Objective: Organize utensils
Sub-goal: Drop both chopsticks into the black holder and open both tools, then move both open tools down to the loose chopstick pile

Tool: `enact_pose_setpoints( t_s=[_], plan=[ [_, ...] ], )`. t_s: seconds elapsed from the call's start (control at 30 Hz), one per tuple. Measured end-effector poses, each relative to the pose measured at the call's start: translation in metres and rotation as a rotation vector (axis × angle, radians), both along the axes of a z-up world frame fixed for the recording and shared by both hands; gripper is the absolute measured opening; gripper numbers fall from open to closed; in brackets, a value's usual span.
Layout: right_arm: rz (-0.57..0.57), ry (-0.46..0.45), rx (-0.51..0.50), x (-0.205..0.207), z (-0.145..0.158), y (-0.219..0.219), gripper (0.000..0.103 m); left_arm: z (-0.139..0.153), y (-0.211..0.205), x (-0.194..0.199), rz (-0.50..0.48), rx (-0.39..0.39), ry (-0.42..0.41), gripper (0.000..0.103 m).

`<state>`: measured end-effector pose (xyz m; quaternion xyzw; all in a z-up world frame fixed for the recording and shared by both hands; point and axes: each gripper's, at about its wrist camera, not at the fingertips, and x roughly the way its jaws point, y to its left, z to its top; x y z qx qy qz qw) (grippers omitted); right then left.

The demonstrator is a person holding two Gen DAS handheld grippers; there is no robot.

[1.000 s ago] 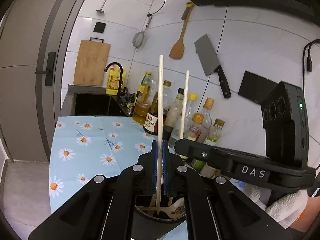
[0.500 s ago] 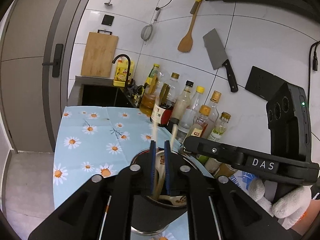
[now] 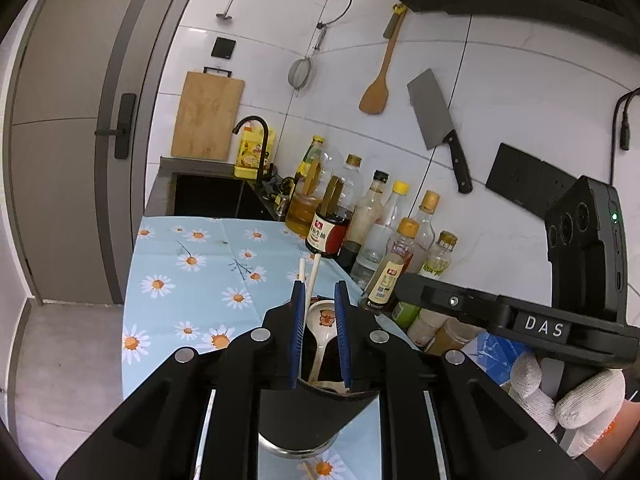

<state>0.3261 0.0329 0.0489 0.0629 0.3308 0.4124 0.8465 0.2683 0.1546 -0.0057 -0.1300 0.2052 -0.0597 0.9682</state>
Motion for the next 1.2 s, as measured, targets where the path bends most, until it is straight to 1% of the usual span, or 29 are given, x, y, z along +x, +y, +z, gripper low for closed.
enact_pose_setpoints(
  t_s=[0.03,0.1,0.13,0.2,0.23,0.33,0.5,0.53,0.57,0.6,0.63,0.7,0.83,0.93,1.0,1.13,1.2],
  plan=[
    [0.007,-0.006,-0.006,-0.003,0.002,-0.001,0.017,0.003,-0.002,-0.005,-0.015,0.010,0.003,0.014],
    [0.035,-0.046,-0.053,-0.014,0.009,-0.001,0.017,0.007,-0.007,-0.016,-0.025,0.041,0.002,0.014],
    [0.050,-0.059,-0.068,-0.019,0.012,-0.001,0.017,0.008,-0.007,-0.021,-0.032,0.039,0.010,0.014],
    [0.079,-0.074,-0.099,-0.028,0.018,-0.001,0.017,0.008,-0.004,-0.029,-0.043,0.001,0.037,0.016],
    [0.094,-0.075,-0.111,-0.032,0.019,-0.001,0.017,0.008,-0.002,-0.034,-0.046,-0.023,0.045,0.021],
    [0.143,-0.083,-0.151,-0.046,0.021,0.003,0.017,0.006,0.000,-0.049,-0.016,-0.034,0.063,0.022],
    [0.241,-0.111,-0.242,-0.071,0.011,0.017,0.018,-0.005,0.004,-0.075,0.022,-0.089,0.114,0.022],
    [0.248,-0.120,-0.261,-0.075,0.007,0.018,0.021,-0.009,0.005,-0.082,0.036,-0.111,0.139,0.022],
    [0.268,-0.129,-0.289,-0.080,0.002,0.022,0.023,-0.013,0.007,-0.086,0.052,-0.120,0.164,0.022],
    [0.294,-0.128,-0.304,-0.083,-0.003,0.024,0.023,-0.020,0.007,-0.093,0.093,-0.124,0.204,0.022],
    [0.316,-0.125,-0.319,-0.085,-0.008,0.027,0.023,-0.024,0.007,-0.097,0.115,-0.130,0.219,0.022],
    [0.380,-0.110,-0.382,-0.091,-0.023,0.036,0.023,-0.036,0.009,-0.113,0.161,-0.169,0.248,0.022],
    [0.479,-0.040,-0.454,-0.098,-0.046,0.047,0.023,-0.060,0.011,-0.138,0.236,-0.259,0.307,0.022],
    [0.536,-0.008,-0.515,-0.105,-0.064,0.053,0.023,-0.077,0.007,-0.154,0.280,-0.307,0.345,0.022],
    [0.568,0.022,-0.555,-0.108,-0.076,0.056,0.023,-0.090,0.005,-0.163,0.314,-0.341,0.372,0.022],
    [0.630,0.108,-0.624,-0.113,-0.102,0.065,0.023,-0.108,-0.001,-0.176,0.350,-0.404,0.403,0.022],
    [0.639,0.150,-0.663,-0.112,-0.114,0.069,0.023,-0.115,-0.005,-0.179,0.364,-0.419,0.421,0.022]
  ],
)
